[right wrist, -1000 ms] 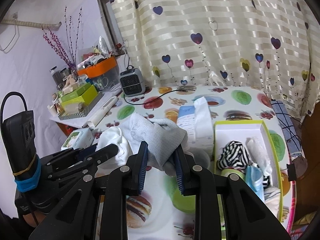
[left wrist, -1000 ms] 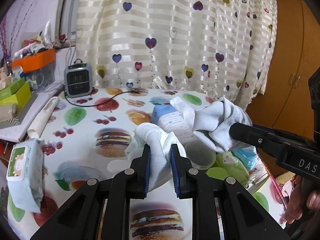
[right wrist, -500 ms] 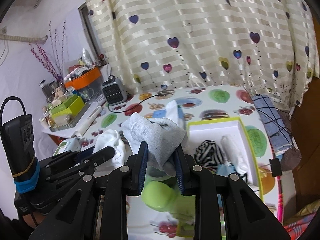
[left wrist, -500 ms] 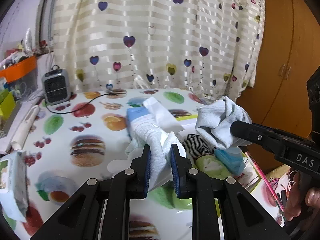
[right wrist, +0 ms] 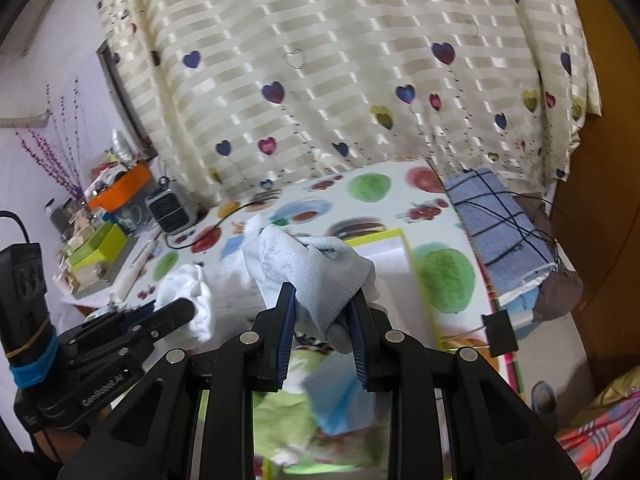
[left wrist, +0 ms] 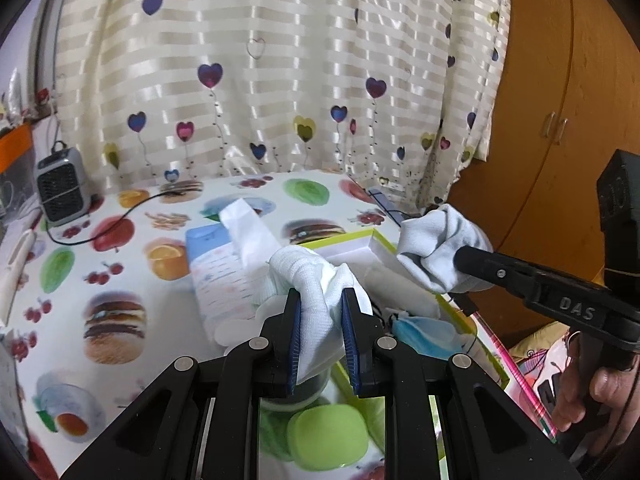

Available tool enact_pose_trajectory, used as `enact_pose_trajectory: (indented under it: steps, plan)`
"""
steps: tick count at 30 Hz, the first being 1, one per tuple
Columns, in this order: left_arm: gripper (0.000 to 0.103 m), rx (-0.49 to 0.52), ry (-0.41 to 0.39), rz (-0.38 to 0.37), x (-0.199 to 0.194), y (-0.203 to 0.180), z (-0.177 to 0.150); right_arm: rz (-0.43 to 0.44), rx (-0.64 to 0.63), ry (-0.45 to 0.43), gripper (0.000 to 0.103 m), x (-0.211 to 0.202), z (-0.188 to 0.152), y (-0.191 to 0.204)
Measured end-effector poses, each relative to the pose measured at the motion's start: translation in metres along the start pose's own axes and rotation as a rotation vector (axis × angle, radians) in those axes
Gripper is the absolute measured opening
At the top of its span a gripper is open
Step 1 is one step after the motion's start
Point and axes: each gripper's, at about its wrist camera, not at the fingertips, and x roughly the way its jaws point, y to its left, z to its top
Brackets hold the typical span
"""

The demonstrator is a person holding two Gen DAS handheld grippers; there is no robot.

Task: Organize soft objects
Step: 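Lower the white cloth and white sock into the tray and open both grippers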

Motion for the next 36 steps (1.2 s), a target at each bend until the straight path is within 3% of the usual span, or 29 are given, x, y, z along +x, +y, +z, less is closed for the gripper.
enact_pose_trajectory:
  steps: [10, 17, 20, 24, 30, 36]
  plan:
    - [0.018, 0.026, 0.038, -0.009, 0.029, -0.012, 0.006, -0.040, 0.017, 0.095, 0.027, 0.045, -0.006, -0.028]
    - [0.018, 0.030, 0.070, -0.019, 0.050, -0.018, 0.007, -0.017, -0.078, 0.175, 0.029, 0.064, -0.017, -0.020]
    - [0.018, 0.028, 0.087, -0.030, 0.058, -0.020, 0.006, -0.020, -0.111, 0.157, 0.032, 0.059, -0.019, -0.017]
    - [0.018, 0.027, 0.100, -0.045, 0.062, -0.022, 0.004, -0.007, -0.097, 0.110, 0.043, 0.047, -0.017, -0.019]
    - [0.018, 0.024, 0.131, -0.088, 0.064, -0.028, -0.001, -0.022, -0.045, 0.048, 0.043, 0.027, -0.012, -0.026]
    - [0.020, 0.039, 0.192, -0.166, 0.073, -0.045, -0.011, -0.034, -0.016, 0.047, 0.043, 0.023, -0.014, -0.034]
